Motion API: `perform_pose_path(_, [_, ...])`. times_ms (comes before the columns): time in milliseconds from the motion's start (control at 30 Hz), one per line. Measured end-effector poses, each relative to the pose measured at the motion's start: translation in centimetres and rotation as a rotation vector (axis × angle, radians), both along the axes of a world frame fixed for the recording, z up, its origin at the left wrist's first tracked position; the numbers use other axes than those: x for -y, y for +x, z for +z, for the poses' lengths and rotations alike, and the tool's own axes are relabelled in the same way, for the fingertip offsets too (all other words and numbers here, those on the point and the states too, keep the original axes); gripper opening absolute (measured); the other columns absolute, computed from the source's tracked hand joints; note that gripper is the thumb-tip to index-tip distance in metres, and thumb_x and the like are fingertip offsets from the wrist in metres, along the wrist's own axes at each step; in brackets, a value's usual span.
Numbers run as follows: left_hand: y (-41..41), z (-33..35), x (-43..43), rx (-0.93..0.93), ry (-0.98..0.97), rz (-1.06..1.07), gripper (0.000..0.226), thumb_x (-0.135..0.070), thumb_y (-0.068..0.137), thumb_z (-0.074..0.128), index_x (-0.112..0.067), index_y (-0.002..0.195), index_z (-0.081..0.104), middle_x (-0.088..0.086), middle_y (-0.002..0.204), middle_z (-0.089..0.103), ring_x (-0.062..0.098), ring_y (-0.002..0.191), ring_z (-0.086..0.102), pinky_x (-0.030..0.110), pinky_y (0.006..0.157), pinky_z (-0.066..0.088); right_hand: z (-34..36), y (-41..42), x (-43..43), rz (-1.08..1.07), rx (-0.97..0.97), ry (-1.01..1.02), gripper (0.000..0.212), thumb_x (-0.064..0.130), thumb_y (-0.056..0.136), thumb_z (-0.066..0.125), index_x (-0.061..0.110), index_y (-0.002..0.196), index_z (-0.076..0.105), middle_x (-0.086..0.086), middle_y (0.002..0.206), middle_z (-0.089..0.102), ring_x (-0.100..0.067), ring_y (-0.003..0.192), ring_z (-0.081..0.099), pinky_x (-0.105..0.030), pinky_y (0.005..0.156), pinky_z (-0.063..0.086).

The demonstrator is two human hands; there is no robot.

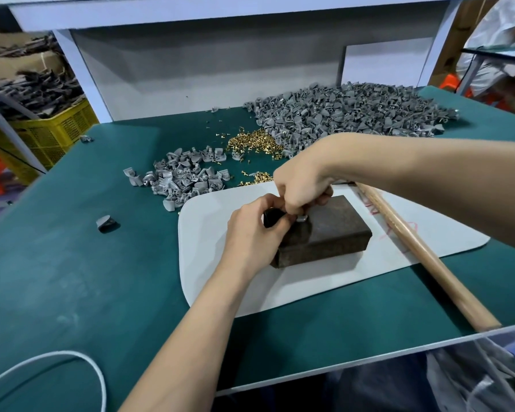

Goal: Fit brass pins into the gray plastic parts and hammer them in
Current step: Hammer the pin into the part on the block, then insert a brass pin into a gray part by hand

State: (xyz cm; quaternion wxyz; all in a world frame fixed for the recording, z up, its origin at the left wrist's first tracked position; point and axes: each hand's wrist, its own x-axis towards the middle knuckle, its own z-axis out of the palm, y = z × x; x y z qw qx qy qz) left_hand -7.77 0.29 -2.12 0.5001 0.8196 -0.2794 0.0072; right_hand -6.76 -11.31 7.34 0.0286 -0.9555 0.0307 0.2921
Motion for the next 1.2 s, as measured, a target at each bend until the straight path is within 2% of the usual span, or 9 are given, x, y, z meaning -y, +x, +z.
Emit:
perform_pose_path(433, [0.0, -0.3, 0.1, -0.029, -0.019, 0.002, 0.018, -0.019, 0.083, 0.068, -0.032, 0.076, 0.060, -0.007, 0.078, 0.067, 0.014, 0.078, 0.059, 0.030, 0.070, 0.048, 0.0, -0.1, -0.1, -0.005, 0.009, 0.034, 0.021, 0.007, 0.081, 0.054, 0.006, 0.061, 0.054, -0.005, 0.049, 0.042, -0.017, 0.034, 0.035, -0.017, 0.039, 0.029])
perform_pose_path(533, [-0.1, -0.7, 0.2, -0.066, -0.087, -0.002, 0.012, -0.013, 0.084, 0.068, -0.025, 0.082, 0.064, -0.013, 0.082, 0.067, -0.003, 0.076, 0.057, 0.010, 0.070, 0.042, -0.5, -1.4, 0.8, 0.017, 0.202, 0.058, 0.016, 0.017, 0.079, 0.058, 0.007, 0.068, 0.062, -0.006, 0.051, 0.055, -0.019, 0.039, 0.047, -0.018, 0.039, 0.039])
perform_pose_path(633, [0.4, -1.0, 0.5, -0.128, -0.190, 0.003, 0.012, -0.010, 0.084, 0.068, -0.021, 0.079, 0.067, -0.009, 0.101, 0.069, -0.003, 0.095, 0.060, 0.016, 0.084, 0.043, -2.4, -3.9, 2.5, -0.072, 0.509, 0.324, 0.007, 0.020, 0.080, 0.064, 0.016, 0.079, 0.059, -0.001, 0.068, 0.066, -0.001, 0.044, 0.054, -0.010, 0.044, 0.039])
perform_pose_path(733, [0.4, -0.9, 0.7, -0.175, -0.242, -0.008, 0.018, -0.011, 0.084, 0.068, -0.026, 0.075, 0.069, -0.011, 0.108, 0.066, -0.006, 0.103, 0.058, 0.019, 0.088, 0.044, -3.7, -6.1, 3.6, -0.085, 0.748, 0.476, 0.016, 0.021, 0.081, 0.071, 0.021, 0.081, 0.055, 0.017, 0.058, 0.058, 0.016, 0.053, 0.051, -0.002, 0.053, 0.035])
perform_pose_path(800, [0.5, -0.9, 0.7, -0.175, -0.250, -0.033, 0.019, -0.011, 0.084, 0.069, -0.028, 0.076, 0.071, -0.015, 0.107, 0.066, -0.008, 0.103, 0.058, 0.018, 0.088, 0.044, -3.9, -6.3, 4.3, -0.100, 0.731, 0.547, 0.018, 0.023, 0.078, 0.075, 0.021, 0.080, 0.058, 0.024, 0.057, 0.059, 0.008, 0.049, 0.054, -0.010, 0.052, 0.040])
perform_pose_path(867, [0.5, -0.9, 0.6, -0.161, -0.242, -0.053, 0.017, -0.011, 0.083, 0.069, -0.027, 0.077, 0.072, -0.018, 0.106, 0.065, -0.011, 0.102, 0.057, 0.015, 0.088, 0.044, -3.9, -6.1, 4.9, -0.088, 0.680, 0.524, 0.019, 0.027, 0.075, 0.078, 0.023, 0.080, 0.061, 0.016, 0.060, 0.062, 0.003, 0.055, 0.056, -0.016, 0.056, 0.043])
perform_pose_path(967, [0.4, -0.8, 0.7, -0.150, -0.237, -0.043, 0.016, -0.011, 0.083, 0.069, -0.026, 0.076, 0.073, -0.017, 0.107, 0.065, -0.011, 0.102, 0.057, 0.013, 0.087, 0.043, -3.8, -5.4, 5.4, -0.038, 0.667, 0.495, 0.019, 0.029, 0.074, 0.079, 0.025, 0.081, 0.061, 0.005, 0.067, 0.065, 0.002, 0.064, 0.057, -0.013, 0.058, 0.041])
perform_pose_path(1067, [0.1, -0.8, 0.8, -0.157, -0.262, -0.010, 0.017, -0.012, 0.084, 0.068, -0.027, 0.079, 0.072, -0.015, 0.107, 0.066, -0.008, 0.103, 0.058, 0.013, 0.085, 0.044, -3.4, -5.0, 5.8, 0.008, 0.636, 0.541, 0.019, 0.026, 0.072, 0.080, 0.024, 0.078, 0.061, 0.007, 0.065, 0.064, 0.001, 0.059, 0.056, -0.013, 0.056, 0.042])
perform_pose_path(1200, [0.0, -0.9, 0.9, -0.244, -0.286, 0.038, 0.014, -0.016, 0.088, 0.063, -0.029, 0.091, 0.069, -0.015, 0.092, 0.070, 0.004, 0.086, 0.063, 0.014, 0.075, 0.045, -1.7, -3.2, 8.7, -0.208, 0.743, 0.831, 0.021, 0.017, 0.070, 0.081, 0.016, 0.081, 0.063, 0.002, 0.073, 0.069, -0.010, 0.063, 0.064, -0.025, 0.062, 0.054])
